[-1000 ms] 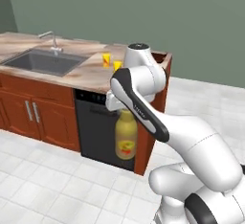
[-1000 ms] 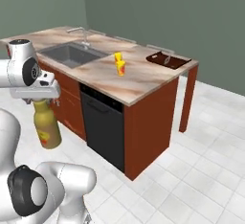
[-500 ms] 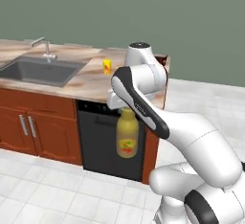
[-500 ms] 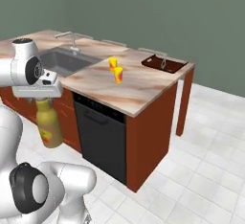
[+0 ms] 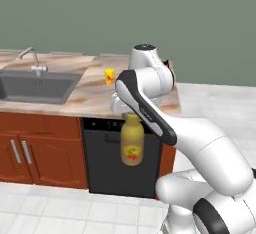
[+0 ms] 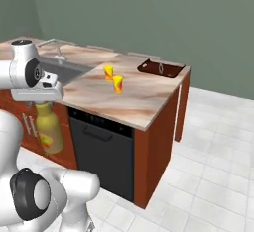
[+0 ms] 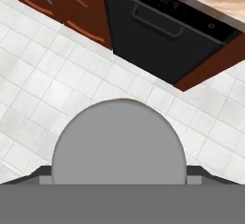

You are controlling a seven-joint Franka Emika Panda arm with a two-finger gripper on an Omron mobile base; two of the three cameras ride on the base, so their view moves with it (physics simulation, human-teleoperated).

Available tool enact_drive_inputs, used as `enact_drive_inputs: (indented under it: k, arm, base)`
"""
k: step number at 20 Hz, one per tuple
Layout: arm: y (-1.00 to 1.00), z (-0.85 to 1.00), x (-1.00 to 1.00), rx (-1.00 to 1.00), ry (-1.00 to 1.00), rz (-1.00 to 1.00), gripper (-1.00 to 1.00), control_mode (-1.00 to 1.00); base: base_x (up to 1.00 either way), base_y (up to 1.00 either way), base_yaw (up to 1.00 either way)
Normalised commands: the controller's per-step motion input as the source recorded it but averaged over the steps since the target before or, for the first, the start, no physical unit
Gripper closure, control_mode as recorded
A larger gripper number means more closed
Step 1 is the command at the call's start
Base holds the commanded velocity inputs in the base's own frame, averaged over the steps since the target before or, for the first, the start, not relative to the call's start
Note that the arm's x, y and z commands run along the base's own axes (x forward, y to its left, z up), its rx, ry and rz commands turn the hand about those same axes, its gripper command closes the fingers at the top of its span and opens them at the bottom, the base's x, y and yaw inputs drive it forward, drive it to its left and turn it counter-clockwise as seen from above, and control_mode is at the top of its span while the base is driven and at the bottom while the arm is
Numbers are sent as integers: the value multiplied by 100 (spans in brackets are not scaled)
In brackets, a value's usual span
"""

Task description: Place the drinks on the dining counter in a tight cluster.

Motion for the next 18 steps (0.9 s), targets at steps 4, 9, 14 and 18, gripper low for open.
enact_drive_inputs:
  k: [4,9,14,18]
  arm:
    - [0,0,0,0,0,0,100,100]
    - [0,0,0,0,0,0,100,100]
    - [0,0,0,0,0,0,100,100]
    - [0,0,0,0,0,0,100,100]
  base:
    - [41,51,-37]
    - [36,53,-36]
    - [46,56,-22]
    - [55,54,-16]
